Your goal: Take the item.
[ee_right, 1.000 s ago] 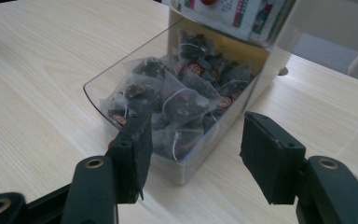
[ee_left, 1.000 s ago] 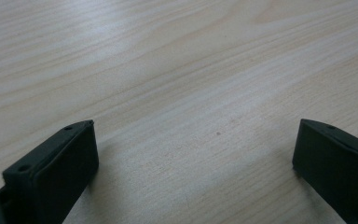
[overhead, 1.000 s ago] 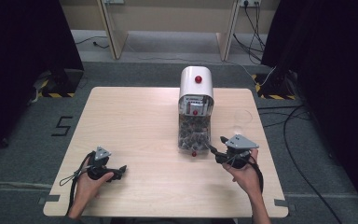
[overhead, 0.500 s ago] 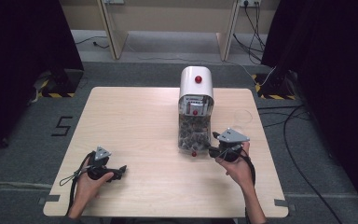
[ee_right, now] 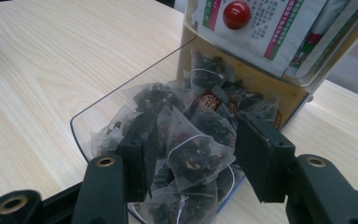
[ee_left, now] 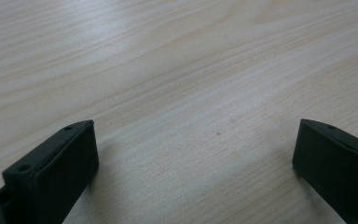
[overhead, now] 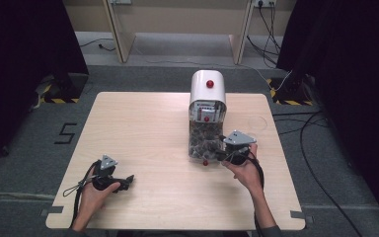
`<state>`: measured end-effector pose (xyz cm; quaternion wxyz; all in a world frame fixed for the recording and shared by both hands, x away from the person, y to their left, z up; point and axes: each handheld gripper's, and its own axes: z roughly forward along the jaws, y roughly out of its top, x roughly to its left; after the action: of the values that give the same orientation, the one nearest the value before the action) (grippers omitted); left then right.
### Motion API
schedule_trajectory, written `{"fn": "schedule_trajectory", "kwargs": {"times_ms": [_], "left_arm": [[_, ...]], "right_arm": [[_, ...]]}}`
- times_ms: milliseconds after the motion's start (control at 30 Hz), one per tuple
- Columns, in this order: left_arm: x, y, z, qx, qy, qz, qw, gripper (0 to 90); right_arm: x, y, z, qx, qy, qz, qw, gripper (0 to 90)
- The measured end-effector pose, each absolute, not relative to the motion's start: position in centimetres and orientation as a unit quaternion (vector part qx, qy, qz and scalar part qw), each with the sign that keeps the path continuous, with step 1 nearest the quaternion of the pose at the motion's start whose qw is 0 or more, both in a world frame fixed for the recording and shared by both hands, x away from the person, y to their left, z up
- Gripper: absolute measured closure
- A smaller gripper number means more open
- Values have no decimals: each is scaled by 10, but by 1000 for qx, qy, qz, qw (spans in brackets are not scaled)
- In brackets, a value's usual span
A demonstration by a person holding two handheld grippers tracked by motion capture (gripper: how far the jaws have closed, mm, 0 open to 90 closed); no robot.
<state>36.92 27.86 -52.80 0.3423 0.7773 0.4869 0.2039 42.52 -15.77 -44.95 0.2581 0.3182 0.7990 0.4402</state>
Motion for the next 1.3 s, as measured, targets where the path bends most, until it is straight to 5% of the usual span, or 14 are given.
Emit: {"fn": "schedule_trajectory", "kwargs": {"times_ms": [1033,1300], "left_arm": [[369,279,-528,777,487,204,342,0],[369,279,-528,777,487,204,342,0]], "right_arm": [[452,-140,-473,321,814,420,240,520],[454,-141,-480,314,824,409,235,667]]}}
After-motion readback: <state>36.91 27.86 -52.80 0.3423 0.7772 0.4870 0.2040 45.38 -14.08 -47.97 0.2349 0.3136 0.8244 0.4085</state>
